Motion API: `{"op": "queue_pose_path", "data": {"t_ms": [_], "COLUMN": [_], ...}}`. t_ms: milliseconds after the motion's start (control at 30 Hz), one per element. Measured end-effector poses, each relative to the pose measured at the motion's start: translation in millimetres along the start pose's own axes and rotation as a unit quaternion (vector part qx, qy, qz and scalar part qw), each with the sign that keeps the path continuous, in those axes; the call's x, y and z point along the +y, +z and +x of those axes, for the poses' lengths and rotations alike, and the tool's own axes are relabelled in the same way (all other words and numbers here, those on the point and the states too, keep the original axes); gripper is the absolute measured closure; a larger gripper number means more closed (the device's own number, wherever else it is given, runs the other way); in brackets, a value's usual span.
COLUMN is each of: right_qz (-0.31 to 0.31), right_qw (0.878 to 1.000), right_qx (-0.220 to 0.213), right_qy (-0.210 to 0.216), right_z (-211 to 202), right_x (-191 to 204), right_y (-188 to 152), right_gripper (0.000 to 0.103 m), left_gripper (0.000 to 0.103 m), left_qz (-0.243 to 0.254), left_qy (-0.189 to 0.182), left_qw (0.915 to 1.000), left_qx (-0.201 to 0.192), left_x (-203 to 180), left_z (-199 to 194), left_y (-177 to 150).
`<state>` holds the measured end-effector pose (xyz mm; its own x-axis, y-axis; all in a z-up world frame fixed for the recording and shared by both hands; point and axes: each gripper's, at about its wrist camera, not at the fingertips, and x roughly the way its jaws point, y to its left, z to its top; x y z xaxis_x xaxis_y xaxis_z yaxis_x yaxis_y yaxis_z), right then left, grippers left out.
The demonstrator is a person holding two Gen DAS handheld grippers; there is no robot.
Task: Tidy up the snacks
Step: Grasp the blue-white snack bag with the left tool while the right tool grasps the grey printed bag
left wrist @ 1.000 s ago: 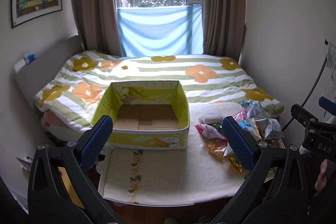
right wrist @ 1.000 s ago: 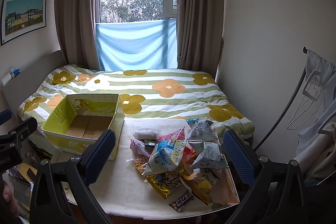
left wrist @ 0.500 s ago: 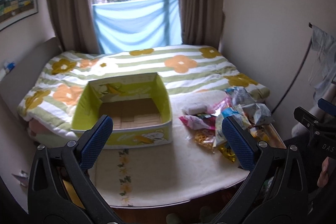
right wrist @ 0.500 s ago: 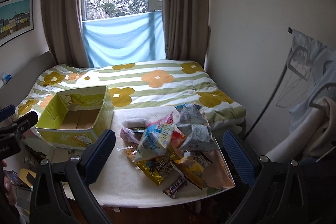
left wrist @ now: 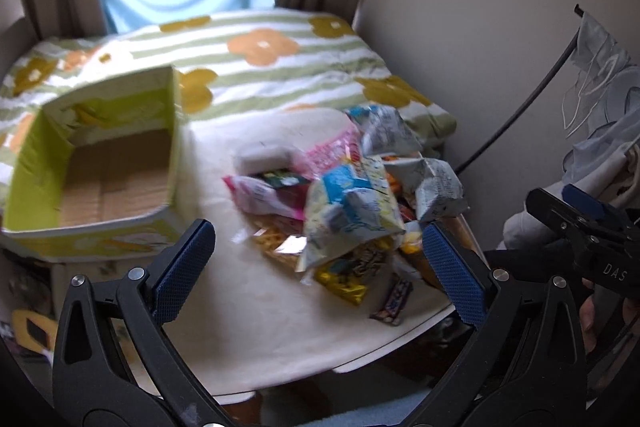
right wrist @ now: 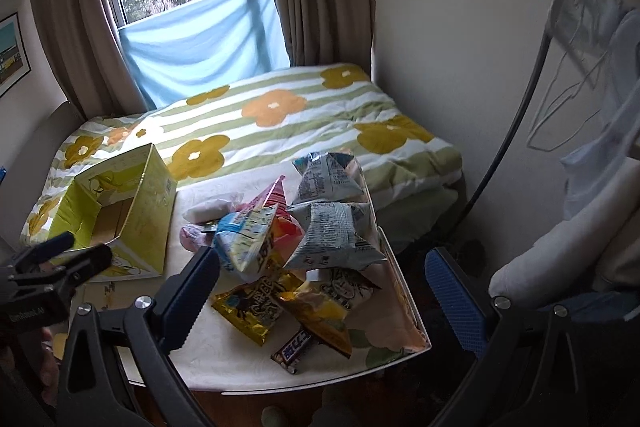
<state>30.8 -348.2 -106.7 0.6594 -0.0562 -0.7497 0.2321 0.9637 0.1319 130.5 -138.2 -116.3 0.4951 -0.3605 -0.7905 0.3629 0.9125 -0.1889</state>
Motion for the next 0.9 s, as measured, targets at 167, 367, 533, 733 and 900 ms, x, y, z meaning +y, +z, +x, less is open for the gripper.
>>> {"op": "queue_pose_path", "data": {"t_ms": [167,367,533,733,900], "right_qz": [0.012,0.033,0.052,0.056,0.052], "right_qw": [0.998,0.991,0.982,0.979,0.976], "right_qx": [0.049,0.114,0.162,0.180,0.196], "right_qy": [0.023,0.058,0.078,0.077,0.073], "right_z": [45,105,141,164,181], "right_x": [-28,-48,-53,-48,-40], "right_y": [21,33,30,30,29], "right_gripper": [0.001,0.001,0.001,0.001,0.001], "left_gripper": [0.000,0.000,0.001,0.000,0.006], "left_qz": [-0.004,0.022,0.034,0.075,0.081], "left_qy": [0.003,0.044,0.073,0.098,0.093], "left_qw": [0.9984,0.9940,0.9899,0.9854,0.9841], "left_qx": [0.057,0.098,0.116,0.118,0.128], "left_x": [-24,-51,-54,-56,-54], "left_z": [58,115,141,163,175], "left_y": [12,13,10,9,10]}}
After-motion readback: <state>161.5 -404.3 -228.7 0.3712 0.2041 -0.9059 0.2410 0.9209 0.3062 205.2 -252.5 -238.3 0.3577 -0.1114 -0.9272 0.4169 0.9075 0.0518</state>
